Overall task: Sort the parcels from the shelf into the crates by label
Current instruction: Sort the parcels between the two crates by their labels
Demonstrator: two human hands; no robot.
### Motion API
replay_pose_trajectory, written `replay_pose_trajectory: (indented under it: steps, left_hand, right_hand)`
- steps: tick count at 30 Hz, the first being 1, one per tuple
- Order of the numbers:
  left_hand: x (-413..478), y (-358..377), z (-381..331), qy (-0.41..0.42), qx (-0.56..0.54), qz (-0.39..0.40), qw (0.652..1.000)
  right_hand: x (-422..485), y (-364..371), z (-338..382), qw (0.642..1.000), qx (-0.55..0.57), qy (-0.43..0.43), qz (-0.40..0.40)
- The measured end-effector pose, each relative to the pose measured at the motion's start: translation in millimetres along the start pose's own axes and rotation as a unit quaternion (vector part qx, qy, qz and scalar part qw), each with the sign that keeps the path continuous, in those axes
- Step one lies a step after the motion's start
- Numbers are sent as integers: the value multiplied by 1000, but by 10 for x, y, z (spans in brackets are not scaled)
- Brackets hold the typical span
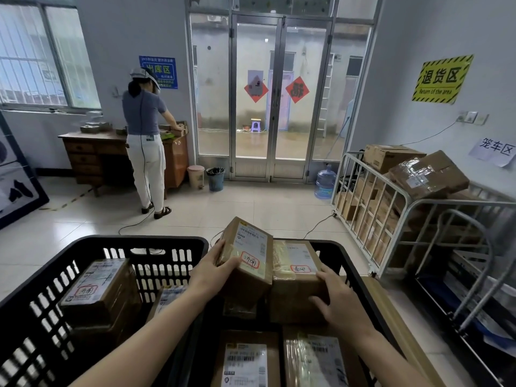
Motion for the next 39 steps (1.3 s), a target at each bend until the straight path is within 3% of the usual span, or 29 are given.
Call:
replay_pose_trajectory:
  steps: [15, 20, 27, 31, 39]
  left_hand:
    - [-49, -16, -6, -10, -4, 5, 1000]
    - [-76, -107, 25, -13, -36, -5, 999]
    - [-83, -249, 6, -3, 97, -27, 995]
    - [-118, -189, -33, -11, 120, -10, 993]
    - [-162, -176, -49, -7, 120, -11, 993]
  right_hand:
    - [63, -65, 102, 980, 168, 102, -30]
    - [154, -108, 142, 983, 153, 104, -17]
    - [204, -161, 37, 981, 117, 136, 69]
    - [202, -122, -31, 976, 119, 140, 116]
    - [24, 13, 53, 996, 55, 60, 48]
Point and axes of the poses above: each hand's wrist, its own x-axis towards the middle knuckle, its own y-axis out of the palm, z = x × y, the point moved 1 cm from there along x, towards the middle knuckle, and after that the axes turned 9 degrees about x, right-handed, at the moved point
